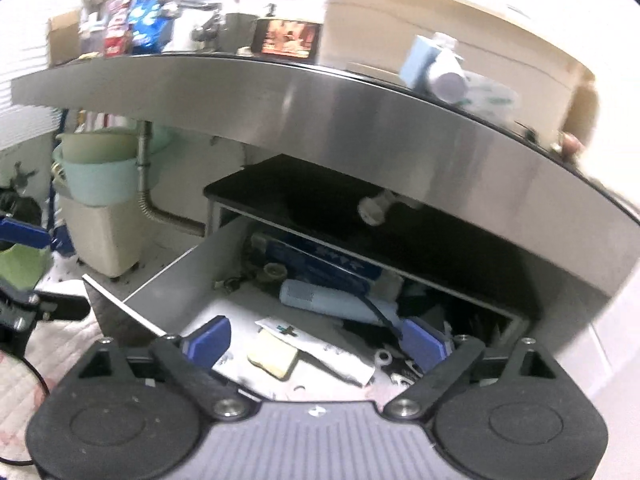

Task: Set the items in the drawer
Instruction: 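Move the right gripper to the silver drawer handle and grasp it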

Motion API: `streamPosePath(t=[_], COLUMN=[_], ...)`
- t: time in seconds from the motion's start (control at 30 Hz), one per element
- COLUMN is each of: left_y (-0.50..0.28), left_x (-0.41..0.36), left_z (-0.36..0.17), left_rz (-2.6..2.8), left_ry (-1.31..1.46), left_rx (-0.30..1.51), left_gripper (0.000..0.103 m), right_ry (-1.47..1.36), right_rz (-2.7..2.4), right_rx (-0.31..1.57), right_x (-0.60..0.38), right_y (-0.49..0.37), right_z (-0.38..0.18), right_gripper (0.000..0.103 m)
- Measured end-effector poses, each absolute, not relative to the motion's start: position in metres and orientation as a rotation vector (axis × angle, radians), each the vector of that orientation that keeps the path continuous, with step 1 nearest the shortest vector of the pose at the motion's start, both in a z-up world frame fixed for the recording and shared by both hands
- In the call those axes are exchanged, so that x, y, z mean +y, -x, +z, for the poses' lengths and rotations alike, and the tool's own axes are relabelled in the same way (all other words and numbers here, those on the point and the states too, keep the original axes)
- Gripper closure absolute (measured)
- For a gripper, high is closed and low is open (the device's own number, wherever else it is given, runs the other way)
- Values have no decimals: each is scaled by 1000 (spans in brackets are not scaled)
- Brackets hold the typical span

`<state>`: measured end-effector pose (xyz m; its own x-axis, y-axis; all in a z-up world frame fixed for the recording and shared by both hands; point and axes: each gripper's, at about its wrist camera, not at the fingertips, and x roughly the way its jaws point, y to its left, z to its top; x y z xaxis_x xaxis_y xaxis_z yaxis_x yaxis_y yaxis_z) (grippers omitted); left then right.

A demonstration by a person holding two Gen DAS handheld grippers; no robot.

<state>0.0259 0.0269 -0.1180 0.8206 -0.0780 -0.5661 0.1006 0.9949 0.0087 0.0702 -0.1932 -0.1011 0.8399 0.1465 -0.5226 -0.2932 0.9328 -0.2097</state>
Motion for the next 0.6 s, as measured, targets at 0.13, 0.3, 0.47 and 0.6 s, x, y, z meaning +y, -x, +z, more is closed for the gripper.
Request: streamPosePath(t=[0.13, 0.3, 0.47, 0.6], left_y=[-22, -20, -16, -18], left_x=[26, 25, 28, 34], left_z=[-117, -121, -130, -139], left_rz=[-37, -70, -7, 12], left_ry=[-62, -65, -60, -31], left_rx=[573, 601, 583, 601], left_gripper=[1, 1, 1, 1], right_ry=[227, 163, 83, 97], right_rz=[191, 138, 100, 92], right_rx=[517, 477, 464, 484], right_x=[-203, -210, -215, -212], right_y=[-52, -30, -16, -14], right_z=[-105, -112, -126, -138], right_gripper=[8, 5, 5, 6])
